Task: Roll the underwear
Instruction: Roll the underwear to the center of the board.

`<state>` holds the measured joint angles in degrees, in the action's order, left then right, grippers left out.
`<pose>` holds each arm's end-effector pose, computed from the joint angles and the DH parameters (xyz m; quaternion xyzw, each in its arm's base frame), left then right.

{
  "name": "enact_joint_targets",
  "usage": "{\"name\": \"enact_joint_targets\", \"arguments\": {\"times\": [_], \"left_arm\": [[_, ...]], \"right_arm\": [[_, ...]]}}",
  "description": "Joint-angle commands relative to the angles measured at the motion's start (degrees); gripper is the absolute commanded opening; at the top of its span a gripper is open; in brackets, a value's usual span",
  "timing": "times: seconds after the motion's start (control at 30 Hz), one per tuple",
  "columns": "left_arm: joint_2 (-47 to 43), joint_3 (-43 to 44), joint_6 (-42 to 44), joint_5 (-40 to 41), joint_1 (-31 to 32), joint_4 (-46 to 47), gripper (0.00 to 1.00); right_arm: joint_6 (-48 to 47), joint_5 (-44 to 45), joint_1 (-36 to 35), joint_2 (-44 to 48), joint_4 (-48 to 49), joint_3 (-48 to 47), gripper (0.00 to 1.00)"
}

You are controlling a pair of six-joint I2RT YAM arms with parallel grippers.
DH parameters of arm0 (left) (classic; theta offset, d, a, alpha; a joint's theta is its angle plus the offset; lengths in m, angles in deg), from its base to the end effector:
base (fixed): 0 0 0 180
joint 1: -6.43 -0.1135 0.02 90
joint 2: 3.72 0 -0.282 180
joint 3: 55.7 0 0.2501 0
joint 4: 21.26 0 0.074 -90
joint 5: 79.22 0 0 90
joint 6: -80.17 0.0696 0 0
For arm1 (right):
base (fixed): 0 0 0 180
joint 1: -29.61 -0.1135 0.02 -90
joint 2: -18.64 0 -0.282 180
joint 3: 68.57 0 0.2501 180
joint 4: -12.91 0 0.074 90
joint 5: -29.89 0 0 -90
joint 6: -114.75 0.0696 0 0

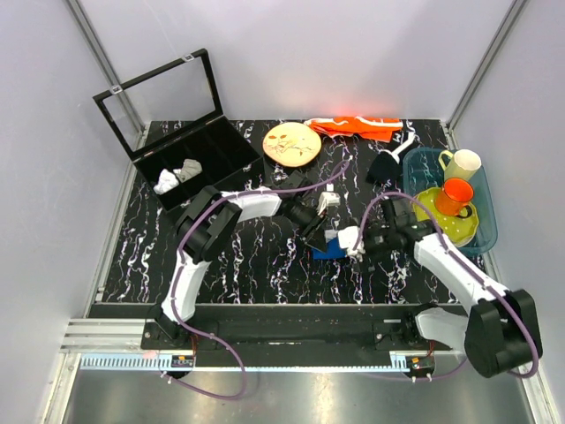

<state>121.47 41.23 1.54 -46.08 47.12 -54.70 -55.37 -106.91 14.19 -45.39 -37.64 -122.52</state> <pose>0.3077 -0.3414 0.1269 0.4788 0.7151 -0.5010 0.0911 0.1816 0.1027 0.2172 -0.7250 0.5221 0.2001 0.4021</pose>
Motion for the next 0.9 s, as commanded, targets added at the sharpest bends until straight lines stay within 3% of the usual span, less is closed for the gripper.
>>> {"name": "enact_joint_targets", "arguments": {"times": [0.0, 0.27, 0.53, 0.63, 0.67, 0.7, 0.77, 0.87], "left_arm": [[6.03, -0.87, -0.04, 7.46, 0.97, -10.33, 0.4], [7.97, 2.47, -0.92, 7.29, 0.53, -12.7, 0.42], [8.5, 3.62, -2.15, 7.82, -0.25, -12.79, 0.42], [4.56, 0.29, -4.6, 9.57, -1.04, -8.33, 0.48], [2.71, -1.29, -6.0, 10.45, -1.22, -3.44, 0.51], [-2.35, -5.66, -6.45, 11.76, -1.4, -0.43, 0.55], [-8.0, -9.9, -7.59, 14.39, -1.93, 7.9, 0.62], [-18.02, -18.33, -7.25, 20.28, -2.63, 16.26, 0.73]], "right_arm": [[-4.61, 9.53, -6.63, -3.55, 10.73, 2.02, 0.96], [-7.07, 18.59, -10.59, -10.84, 15.31, 4.83, 0.88], [-6.54, 22.37, -11.3, -15.15, 14.96, 5.62, 0.63], [-4.62, 24.03, -11.3, -18.22, 13.56, 3.87, 0.5], [-2.52, 24.56, -11.3, -19.11, 13.11, 2.47, 0.39], [-1.72, 24.92, -11.3, -19.81, 12.59, 1.76, 0.36], [-0.05, 25.01, -11.3, -21.39, 10.58, 0.1, 0.29], [2.76, 21.68, -11.12, -22.19, 7.07, -2.36, 0.28]]}}
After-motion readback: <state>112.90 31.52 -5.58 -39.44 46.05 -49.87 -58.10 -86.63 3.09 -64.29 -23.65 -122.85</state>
